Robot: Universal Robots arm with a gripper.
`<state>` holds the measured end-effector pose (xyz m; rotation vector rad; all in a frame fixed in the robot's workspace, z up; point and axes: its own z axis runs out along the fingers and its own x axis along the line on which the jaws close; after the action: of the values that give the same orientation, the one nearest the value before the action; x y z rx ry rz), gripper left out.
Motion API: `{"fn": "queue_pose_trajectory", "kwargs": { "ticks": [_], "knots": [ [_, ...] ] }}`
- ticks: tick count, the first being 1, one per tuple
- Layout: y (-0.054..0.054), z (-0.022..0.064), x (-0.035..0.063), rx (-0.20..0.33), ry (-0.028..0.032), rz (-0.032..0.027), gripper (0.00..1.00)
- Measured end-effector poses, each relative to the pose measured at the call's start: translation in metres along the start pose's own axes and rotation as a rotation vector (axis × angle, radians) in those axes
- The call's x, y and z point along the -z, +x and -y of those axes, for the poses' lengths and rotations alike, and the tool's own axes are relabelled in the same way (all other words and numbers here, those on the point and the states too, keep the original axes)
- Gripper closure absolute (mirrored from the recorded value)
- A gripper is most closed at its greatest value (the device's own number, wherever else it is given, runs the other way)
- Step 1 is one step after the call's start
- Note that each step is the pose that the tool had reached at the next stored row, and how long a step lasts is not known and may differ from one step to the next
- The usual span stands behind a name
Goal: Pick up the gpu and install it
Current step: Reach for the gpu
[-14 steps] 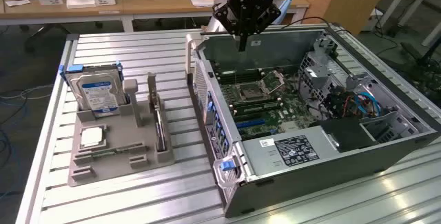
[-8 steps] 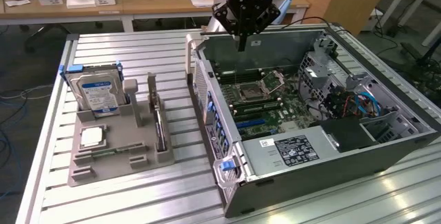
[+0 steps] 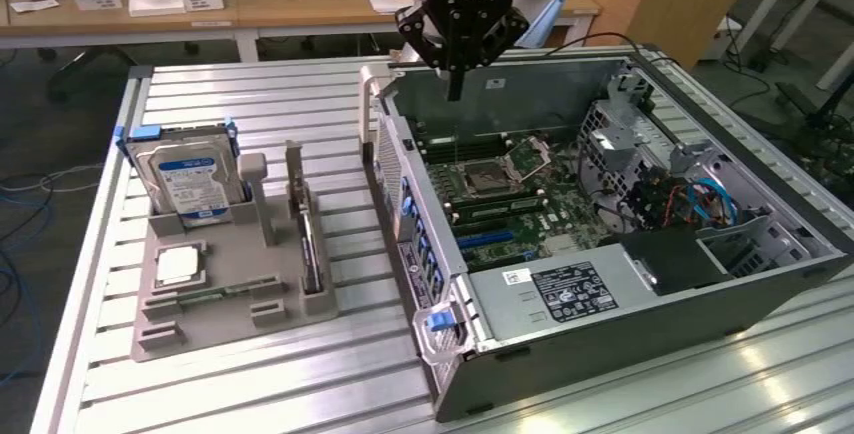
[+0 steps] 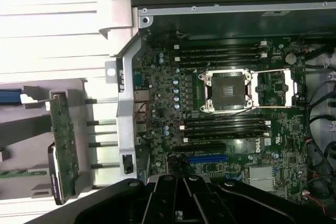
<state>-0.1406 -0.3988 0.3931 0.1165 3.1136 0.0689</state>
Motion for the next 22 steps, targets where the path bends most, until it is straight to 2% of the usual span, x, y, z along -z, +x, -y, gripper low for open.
{"fn": "queue_pose_trajectory", "kwargs": {
  "ticks": [14, 22],
  "knots": [
    [0.023, 0.0017, 0.0005, 0.0, 0.0, 0.0, 0.89],
    [0.032, 0.0024, 0.0007, 0.0, 0.0, 0.0, 0.89]
  ]
}}
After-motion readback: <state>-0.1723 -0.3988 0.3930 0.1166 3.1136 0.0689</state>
